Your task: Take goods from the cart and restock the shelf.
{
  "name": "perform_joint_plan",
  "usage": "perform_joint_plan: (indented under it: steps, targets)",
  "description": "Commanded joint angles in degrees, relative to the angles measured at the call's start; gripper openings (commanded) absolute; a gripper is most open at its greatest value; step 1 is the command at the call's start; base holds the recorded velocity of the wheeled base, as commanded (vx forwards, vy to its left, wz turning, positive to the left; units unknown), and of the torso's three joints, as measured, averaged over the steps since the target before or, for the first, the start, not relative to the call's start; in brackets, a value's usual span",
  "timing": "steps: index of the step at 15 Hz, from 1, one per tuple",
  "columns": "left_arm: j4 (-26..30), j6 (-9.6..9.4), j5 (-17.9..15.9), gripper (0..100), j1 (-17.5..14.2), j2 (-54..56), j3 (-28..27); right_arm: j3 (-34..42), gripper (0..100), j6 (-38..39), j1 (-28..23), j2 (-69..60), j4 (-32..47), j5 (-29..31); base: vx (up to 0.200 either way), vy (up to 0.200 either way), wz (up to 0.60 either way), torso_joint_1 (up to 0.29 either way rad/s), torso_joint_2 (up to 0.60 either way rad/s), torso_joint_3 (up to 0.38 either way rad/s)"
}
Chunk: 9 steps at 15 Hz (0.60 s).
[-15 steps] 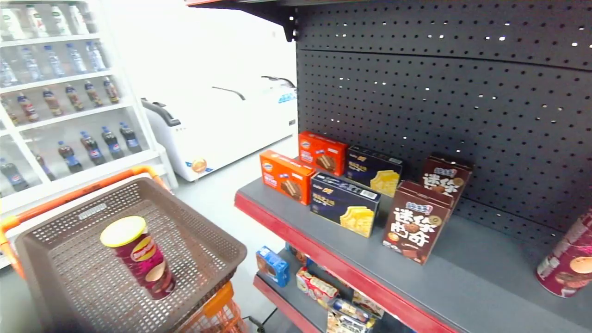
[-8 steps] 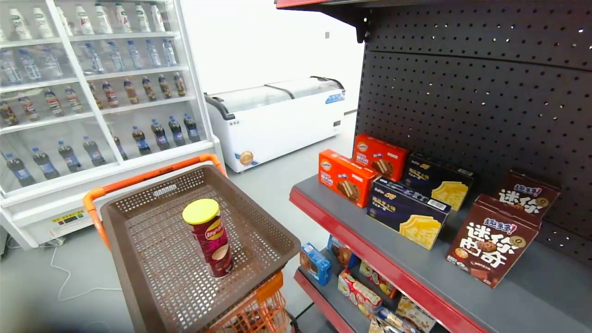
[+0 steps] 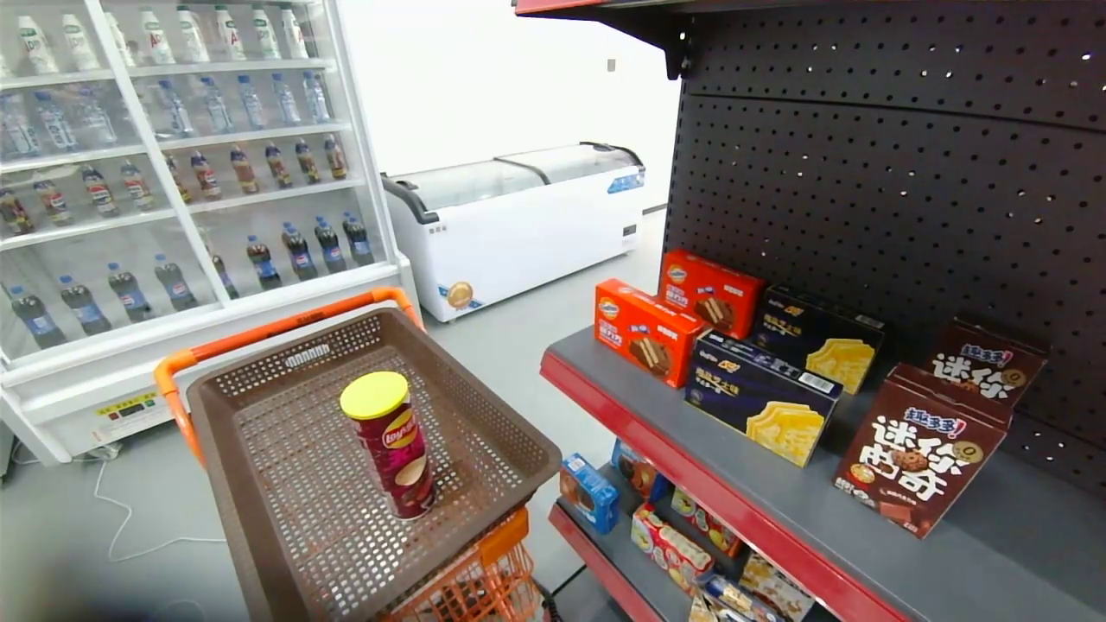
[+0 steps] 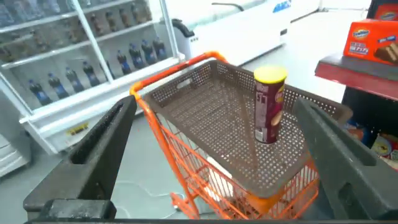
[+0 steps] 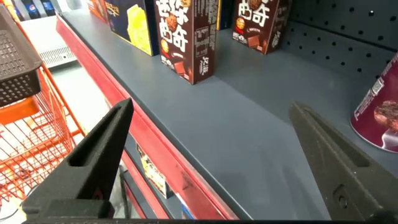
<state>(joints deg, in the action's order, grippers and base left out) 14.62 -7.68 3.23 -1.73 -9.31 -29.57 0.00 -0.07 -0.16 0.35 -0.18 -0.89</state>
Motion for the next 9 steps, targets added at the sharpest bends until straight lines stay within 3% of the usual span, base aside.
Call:
perform_joint_plan:
  steps: [1, 4, 6, 9]
  targets:
    - [3.14, -0.67, -0.95, 100, -1.61, -12.66, -9.71, 0.00, 100, -0.01, -0.02, 0.09, -0.08, 0.01, 0.000, 0.000, 0.00, 0.000, 0.00, 0.000]
    - [3.05, -0.67, 0.20, 100, -2.84, -24.79, -13.67, 0.00, 100, -0.01, -0.02, 0.09, 0.01, 0.01, 0.000, 0.000, 0.00, 0.000, 0.00, 0.000]
    - [2.70, -0.14, 0.20, 100, -6.18, -31.64, -13.84, 0.00, 100, -0.01, -0.02, 0.09, 0.01, 0.01, 0.000, 0.000, 0.00, 0.000, 0.00, 0.000]
    - [-2.22, 0.12, -6.13, 100, -6.71, -40.43, -12.88, 0.00, 100, -0.01, -0.02, 0.09, -0.08, 0.01, 0.000, 0.000, 0.00, 0.000, 0.00, 0.000]
